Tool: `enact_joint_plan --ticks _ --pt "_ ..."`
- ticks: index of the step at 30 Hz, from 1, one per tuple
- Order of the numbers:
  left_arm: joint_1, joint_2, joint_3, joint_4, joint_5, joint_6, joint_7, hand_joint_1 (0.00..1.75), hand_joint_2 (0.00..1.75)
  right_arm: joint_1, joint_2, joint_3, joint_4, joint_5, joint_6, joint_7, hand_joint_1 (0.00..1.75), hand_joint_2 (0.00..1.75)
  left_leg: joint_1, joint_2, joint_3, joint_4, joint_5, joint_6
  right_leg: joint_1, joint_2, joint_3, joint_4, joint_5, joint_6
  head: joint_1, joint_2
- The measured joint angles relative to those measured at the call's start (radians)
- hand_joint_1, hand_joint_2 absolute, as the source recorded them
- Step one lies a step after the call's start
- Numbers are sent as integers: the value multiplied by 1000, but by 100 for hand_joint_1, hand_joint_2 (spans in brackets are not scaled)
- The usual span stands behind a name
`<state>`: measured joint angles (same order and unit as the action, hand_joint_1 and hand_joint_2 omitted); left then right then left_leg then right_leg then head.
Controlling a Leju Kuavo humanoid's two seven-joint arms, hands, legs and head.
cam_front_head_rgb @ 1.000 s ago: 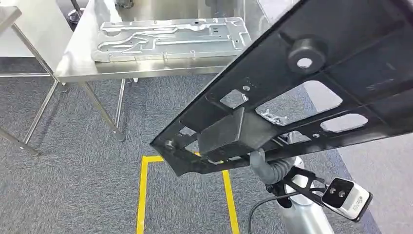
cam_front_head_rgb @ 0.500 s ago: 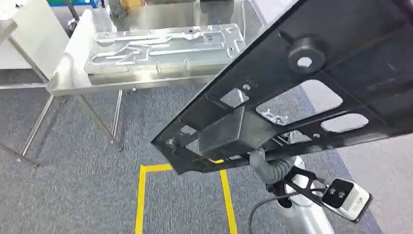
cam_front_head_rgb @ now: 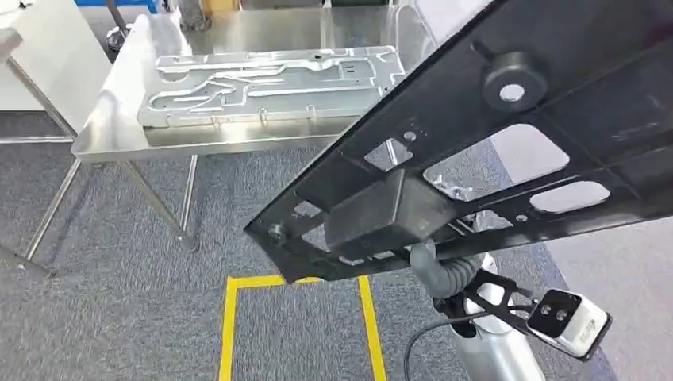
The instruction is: Take the parts from the cabinet and place them on the table.
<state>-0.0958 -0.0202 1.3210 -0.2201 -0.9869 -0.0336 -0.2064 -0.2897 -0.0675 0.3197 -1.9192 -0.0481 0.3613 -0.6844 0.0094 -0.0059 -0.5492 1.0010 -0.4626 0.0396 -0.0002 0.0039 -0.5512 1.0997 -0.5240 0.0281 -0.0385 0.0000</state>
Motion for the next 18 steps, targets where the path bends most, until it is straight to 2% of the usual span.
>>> enact_joint_plan --ticks 1,2,3,4,5,6,7,8,9,10,11,12,13,14,15,16,17,18 --pt "-1 0 0 0 -1 0 1 0 0 1 -1 -3 -2 -5 1 0 175 175 0 0 4 0 -5 2 -3 0 -50 77 -27 6 0 0" --pt "0 0 0 0 -2 0 1 0 0 5 -1 -5 -2 -7 4 0 175 175 0 0 7 0 -12 2 -6 0 -103 151 -57 8 0 0" --pt "1 0 0 0 -2 1 3 0 0 10 -2 -9 -2 -8 8 0 175 175 0 0 13 0 -19 1 -7 0 -148 202 -79 10 0 0" --pt "3 0 0 0 -2 2 4 0 0 14 -2 -12 -2 -8 15 0 175 175 0 -1 21 0 -27 0 -8 -1 -172 211 -79 11 0 0" --pt "4 0 0 0 -2 2 4 0 0 15 -2 -15 -3 -9 18 0 175 175 0 -1 33 0 -36 -2 -10 -1 -175 182 -56 11 0 0" --pt "4 0 0 0 -2 2 5 0 0 15 -2 -18 -3 -9 18 0 175 175 0 -2 49 0 -48 -5 -12 -2 -160 116 -11 8 0 0" --pt "4 0 -1 0 -3 2 5 0 0 15 -2 -24 -5 -9 18 0 175 175 0 -3 69 0 -61 -8 -11 -2 -132 24 51 2 0 0" --pt "5 0 -1 0 -4 2 5 0 0 16 -2 -27 -7 -9 18 0 175 175 0 -2 71 -3 -72 -11 -10 -4 -112 -52 123 -5 0 0" --pt "3 -1 -1 0 -5 2 5 0 0 20 -2 -31 -8 -11 21 0 175 175 -1 -3 90 3 -82 -17 -2 -4 -117 -72 137 -10 -1 0" --pt "1 -1 -1 0 -6 3 5 0 0 25 -2 -34 -10 -10 24 0 175 175 -1 -3 86 -7 -86 -25 2 -3 -114 -78 123 -18 0 0" --pt "2 -1 -1 0 -6 3 5 0 0 33 -2 -37 -18 -11 29 0 175 175 0 -2 92 -18 -88 -31 4 -2 -110 -83 131 -25 0 0" --pt "4 -1 -1 0 -8 3 3 0 0 36 -3 -44 -25 -11 35 0 175 175 -1 -2 101 -8 -77 -39 2 0 -103 -91 125 -32 0 0" --pt "2 0 -1 0 -9 3 3 0 0 38 -2 -47 -32 -10 36 0 175 175 -2 -2 106 1 -76 -43 -2 3 -83 -95 120 -39 -1 0" --pt "0 -1 -2 0 -11 2 0 0 0 43 -2 -48 -37 -7 36 0 175 175 3 0 91 44 -69 -45 -3 2 -62 -106 114 -45 0 0" --pt "-2 -2 -2 0 -15 2 -2 0 0 43 -2 -51 -41 -6 36 0 175 175 3 0 54 113 -62 -47 -3 1 -48 -110 105 -50 0 0" --pt "-3 -2 -2 0 -15 2 -2 0 0 43 -2 -53 -43 -6 35 0 175 175 5 0 2 189 -73 -50 -3 0 -39 -111 96 -54 0 0" --pt "-1 -2 -2 0 -19 2 -2 0 0 48 -2 -55 -45 -6 35 0 175 175 4 0 -50 255 -111 -57 -3 1 -28 -111 85 -55 0 0" --pt "2 -2 -3 0 -19 2 -3 0 0 53 -2 -58 -47 -6 34 0 175 175 4 0 -91 296 -159 -61 -3 2 -16 -111 73 -56 0 0"
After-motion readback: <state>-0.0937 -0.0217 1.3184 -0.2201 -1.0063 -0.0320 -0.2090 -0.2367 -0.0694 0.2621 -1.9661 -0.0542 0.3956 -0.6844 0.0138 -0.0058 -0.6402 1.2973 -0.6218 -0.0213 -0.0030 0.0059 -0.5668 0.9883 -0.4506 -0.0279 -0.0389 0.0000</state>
